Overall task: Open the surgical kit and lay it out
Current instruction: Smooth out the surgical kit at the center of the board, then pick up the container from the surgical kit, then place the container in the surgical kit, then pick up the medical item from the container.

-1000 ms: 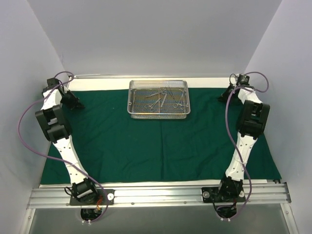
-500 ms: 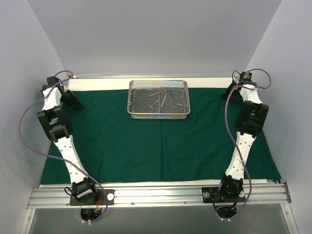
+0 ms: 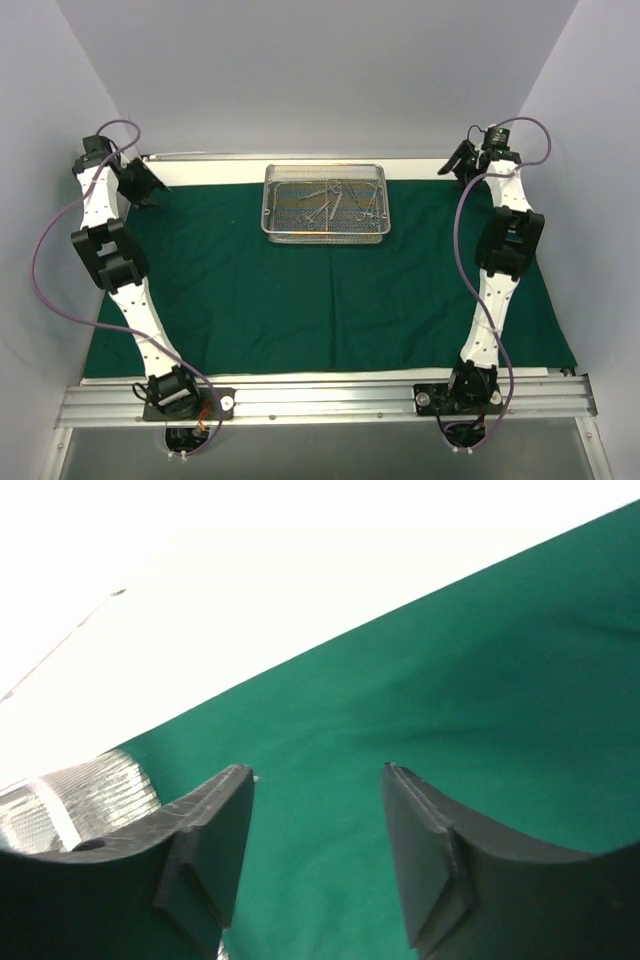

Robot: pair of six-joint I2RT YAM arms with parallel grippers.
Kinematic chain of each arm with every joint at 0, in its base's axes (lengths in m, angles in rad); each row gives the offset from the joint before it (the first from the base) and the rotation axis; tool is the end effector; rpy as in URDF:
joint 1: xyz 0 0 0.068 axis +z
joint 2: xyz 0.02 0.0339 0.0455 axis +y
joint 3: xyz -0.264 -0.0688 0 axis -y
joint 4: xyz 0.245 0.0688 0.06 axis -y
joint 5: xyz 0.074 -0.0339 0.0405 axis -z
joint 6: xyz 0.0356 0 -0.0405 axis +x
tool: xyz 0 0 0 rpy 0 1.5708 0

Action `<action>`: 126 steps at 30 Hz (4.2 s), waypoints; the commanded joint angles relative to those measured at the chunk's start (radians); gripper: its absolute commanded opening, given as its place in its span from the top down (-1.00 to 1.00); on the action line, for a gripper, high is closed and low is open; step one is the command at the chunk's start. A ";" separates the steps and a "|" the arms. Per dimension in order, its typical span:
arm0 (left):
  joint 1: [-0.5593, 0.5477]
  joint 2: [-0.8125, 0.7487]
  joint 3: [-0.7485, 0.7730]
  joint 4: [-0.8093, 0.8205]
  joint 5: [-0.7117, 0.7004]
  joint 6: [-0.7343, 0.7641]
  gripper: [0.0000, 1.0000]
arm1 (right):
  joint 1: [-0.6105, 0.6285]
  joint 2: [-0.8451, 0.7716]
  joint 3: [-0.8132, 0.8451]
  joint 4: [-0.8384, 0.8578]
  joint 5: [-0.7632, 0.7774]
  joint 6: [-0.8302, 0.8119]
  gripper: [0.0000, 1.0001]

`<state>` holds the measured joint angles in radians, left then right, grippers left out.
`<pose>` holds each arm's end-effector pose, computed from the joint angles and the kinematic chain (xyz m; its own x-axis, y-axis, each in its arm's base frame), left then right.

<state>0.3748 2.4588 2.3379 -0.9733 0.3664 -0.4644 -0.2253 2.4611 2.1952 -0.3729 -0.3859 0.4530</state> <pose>0.4927 0.1801 0.2148 -0.6547 -0.7069 -0.2676 -0.5392 0.6849 -0.4901 0.5520 -0.1128 0.2093 -0.5609 0.5445 -0.6236 0.1756 0.8144 0.5531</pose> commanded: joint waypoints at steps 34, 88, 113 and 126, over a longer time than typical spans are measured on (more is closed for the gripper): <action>-0.525 0.002 0.031 0.094 0.040 -0.008 -0.33 | 0.311 -0.077 -0.074 -0.093 -0.099 -0.100 -0.31; -0.031 -0.408 -0.391 -0.016 -0.340 0.234 0.95 | 0.945 -0.010 0.192 -0.018 -0.091 0.096 1.00; 0.036 -0.362 -0.336 -0.125 -0.472 0.194 -0.57 | 0.906 -0.010 0.150 0.051 -0.142 0.159 -0.19; -0.197 -0.432 -0.130 -0.240 -0.615 0.193 -0.83 | 0.741 -0.298 -0.177 -0.057 -0.026 0.083 -1.00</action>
<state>0.2699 2.1429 2.2208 -1.1900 -0.2123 -0.2707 0.5945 2.3287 2.1418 -0.4229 -0.4118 0.5179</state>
